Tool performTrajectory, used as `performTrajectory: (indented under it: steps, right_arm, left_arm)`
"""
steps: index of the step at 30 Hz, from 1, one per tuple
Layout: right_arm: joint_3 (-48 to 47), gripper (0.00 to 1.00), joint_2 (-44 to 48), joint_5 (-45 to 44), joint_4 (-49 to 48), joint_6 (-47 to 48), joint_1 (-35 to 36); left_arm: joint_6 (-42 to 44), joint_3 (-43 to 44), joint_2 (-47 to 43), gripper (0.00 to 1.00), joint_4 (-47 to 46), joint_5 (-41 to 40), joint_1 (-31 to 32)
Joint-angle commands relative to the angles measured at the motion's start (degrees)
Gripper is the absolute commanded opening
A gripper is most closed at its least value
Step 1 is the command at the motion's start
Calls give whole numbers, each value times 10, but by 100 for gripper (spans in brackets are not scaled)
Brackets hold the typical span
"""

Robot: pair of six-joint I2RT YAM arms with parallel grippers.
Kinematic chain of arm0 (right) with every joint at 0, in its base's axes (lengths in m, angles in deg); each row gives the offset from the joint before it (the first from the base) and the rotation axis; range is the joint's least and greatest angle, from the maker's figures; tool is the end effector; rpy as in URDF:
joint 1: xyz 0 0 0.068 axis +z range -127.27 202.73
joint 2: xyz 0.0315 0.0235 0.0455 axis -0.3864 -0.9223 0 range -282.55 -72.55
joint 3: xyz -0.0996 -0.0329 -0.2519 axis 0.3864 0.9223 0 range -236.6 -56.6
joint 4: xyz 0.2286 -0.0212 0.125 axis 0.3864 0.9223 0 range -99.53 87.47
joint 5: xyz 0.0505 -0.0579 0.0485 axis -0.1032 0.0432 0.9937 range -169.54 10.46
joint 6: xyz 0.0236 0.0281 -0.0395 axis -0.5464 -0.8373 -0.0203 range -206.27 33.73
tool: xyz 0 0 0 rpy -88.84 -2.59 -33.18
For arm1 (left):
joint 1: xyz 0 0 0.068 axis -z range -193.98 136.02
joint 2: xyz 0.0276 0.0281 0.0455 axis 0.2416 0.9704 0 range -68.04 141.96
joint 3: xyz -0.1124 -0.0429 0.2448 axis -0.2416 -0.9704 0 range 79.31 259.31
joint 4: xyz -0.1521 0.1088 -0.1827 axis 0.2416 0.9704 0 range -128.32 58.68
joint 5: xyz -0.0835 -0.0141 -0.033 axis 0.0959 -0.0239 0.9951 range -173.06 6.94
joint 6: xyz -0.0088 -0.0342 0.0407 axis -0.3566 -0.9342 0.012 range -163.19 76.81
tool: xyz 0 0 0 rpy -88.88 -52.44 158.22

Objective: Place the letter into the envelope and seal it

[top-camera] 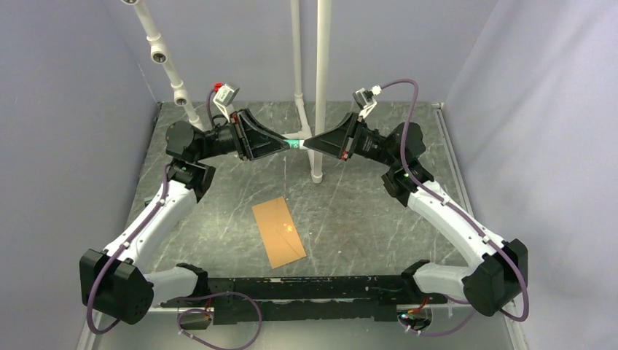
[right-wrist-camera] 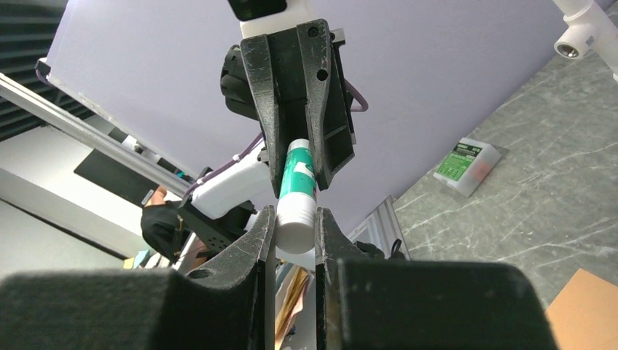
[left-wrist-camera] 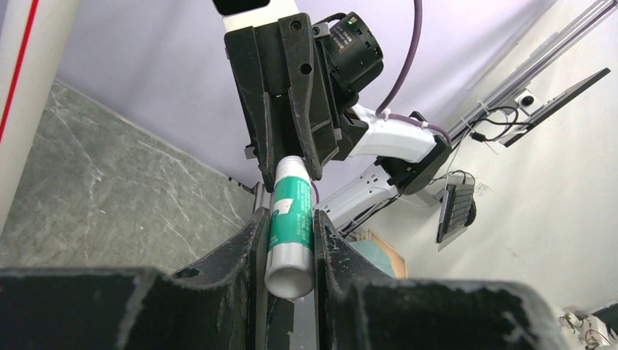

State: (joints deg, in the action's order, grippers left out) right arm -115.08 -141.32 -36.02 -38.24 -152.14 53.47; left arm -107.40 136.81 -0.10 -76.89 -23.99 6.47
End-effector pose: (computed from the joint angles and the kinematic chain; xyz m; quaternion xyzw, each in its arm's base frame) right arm 0.2202 0.1594 0.4064 -0.1228 0.6085 0.7068 0.3393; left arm 0.2274 -0.1172 0.4163 0.2256 0.5727 -0.6899 0.3811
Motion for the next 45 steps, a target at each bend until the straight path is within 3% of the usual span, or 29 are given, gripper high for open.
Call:
performTrajectory:
  steps: [1,13,25,30,31,33,35,37,41,45]
  right_arm:
    - [-5,0,-25,5,-33,-14,41]
    - [-27,0,-50,3,-22,-14,57]
    - [-23,0,-55,-6,-43,-28,62]
    - [-21,0,-33,-16,5,-4,44]
    - [-14,6,-24,-18,17,2,35]
    - [-9,28,2,-37,71,40,19]
    - [-13,51,34,-70,171,102,3]
    - [-25,65,63,-111,259,155,-14]
    - [-72,74,92,-286,465,243,-42]
    - [-58,74,122,-406,526,255,-51]
  left_arm:
    - [45,30,15,2,23,34,27]
    - [120,90,54,2,107,67,59]
    - [118,86,86,2,97,72,102]
    - [176,101,69,2,194,41,93]
    - [190,101,62,2,218,25,86]
    - [215,100,44,3,278,-7,65]
    - [225,88,32,3,316,-27,35]
    - [229,78,26,2,353,-32,17]
    - [233,58,46,2,413,-2,12]
    - [252,53,93,2,519,-9,12]
